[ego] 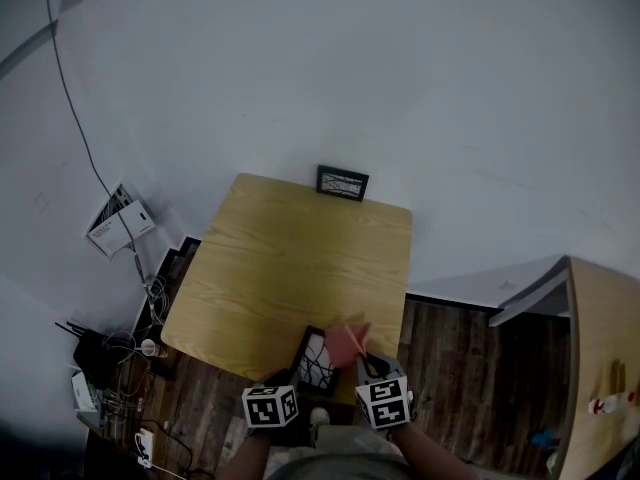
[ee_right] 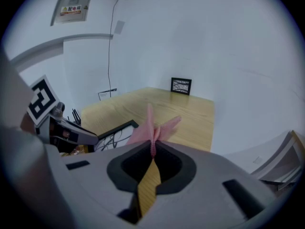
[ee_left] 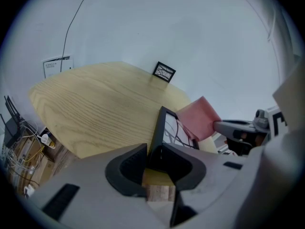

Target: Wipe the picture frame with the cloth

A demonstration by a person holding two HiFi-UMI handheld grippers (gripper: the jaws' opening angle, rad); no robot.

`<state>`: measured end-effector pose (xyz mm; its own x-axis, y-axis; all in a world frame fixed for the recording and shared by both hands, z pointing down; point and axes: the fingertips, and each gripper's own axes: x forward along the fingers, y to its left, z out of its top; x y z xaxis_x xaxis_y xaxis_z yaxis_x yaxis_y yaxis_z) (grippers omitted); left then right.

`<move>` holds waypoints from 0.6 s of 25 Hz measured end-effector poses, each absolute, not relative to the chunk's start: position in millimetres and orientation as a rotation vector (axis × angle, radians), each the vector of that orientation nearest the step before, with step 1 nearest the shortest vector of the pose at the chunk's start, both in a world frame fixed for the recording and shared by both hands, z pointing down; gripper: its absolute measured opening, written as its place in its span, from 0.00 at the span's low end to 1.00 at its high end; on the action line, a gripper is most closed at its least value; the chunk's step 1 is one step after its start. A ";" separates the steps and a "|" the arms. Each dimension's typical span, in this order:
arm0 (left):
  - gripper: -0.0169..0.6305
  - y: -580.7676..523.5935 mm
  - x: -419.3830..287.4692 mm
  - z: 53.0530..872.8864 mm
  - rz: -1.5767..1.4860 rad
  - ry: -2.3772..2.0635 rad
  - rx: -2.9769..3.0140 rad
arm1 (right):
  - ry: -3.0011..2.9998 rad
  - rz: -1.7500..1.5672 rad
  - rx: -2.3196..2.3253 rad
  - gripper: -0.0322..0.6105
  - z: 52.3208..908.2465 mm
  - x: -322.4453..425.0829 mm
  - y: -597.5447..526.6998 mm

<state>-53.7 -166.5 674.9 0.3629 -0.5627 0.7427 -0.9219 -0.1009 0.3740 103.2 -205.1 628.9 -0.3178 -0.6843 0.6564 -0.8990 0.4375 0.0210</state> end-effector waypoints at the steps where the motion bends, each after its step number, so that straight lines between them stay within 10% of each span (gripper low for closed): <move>1: 0.16 -166.2 -53.8 674.9 0.531 -1.312 1.780 | -2.117 0.469 1.328 0.06 621.7 100.6 -204.9; 15: 0.15 -162.0 -53.3 673.5 0.498 -1.328 1.735 | -2.337 0.436 1.273 0.06 563.2 51.8 -208.7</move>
